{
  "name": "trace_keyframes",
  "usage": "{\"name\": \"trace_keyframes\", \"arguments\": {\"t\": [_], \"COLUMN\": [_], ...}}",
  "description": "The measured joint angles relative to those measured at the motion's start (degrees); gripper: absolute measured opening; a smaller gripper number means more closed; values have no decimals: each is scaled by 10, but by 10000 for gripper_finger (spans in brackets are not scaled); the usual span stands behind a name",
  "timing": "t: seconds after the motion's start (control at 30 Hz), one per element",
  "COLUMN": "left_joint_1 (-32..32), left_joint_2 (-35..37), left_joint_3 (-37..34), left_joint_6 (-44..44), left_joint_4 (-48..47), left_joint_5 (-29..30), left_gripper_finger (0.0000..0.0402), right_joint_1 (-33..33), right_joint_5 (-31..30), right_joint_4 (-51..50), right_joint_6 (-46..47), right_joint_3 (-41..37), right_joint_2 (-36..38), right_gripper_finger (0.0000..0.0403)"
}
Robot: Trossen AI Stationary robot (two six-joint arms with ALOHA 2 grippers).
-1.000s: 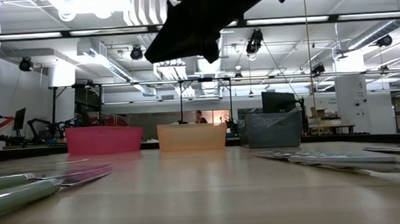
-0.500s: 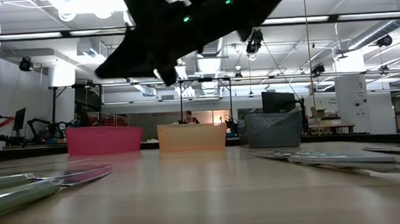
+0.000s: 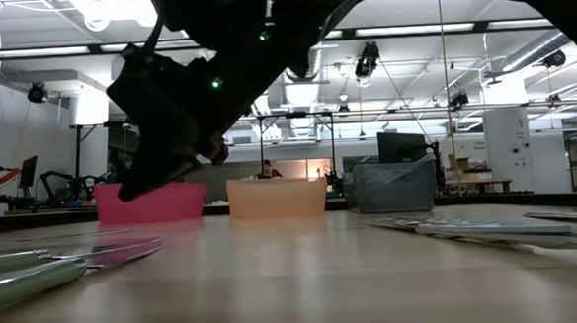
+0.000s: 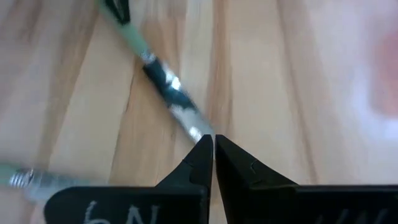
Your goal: Sort silverware by color (type)
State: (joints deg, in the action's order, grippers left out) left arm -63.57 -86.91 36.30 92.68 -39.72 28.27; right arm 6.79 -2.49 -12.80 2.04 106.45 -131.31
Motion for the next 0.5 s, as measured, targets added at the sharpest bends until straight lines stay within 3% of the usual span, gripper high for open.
{"name": "trace_keyframes", "arguments": {"t": [0.27, 0.5], "left_joint_1": [-2, -4], "left_joint_2": [0, 0], "left_joint_3": [-5, -7], "left_joint_6": [0, 2], "left_joint_4": [4, 6], "left_joint_5": [3, 8], "left_gripper_finger": [0, 0], "right_joint_1": [-5, -13], "right_joint_5": [15, 14], "right_joint_4": [-82, -101], "right_joint_6": [-75, -123], "right_joint_3": [48, 57], "right_joint_2": [-9, -9], "right_gripper_finger": [13, 66]}}
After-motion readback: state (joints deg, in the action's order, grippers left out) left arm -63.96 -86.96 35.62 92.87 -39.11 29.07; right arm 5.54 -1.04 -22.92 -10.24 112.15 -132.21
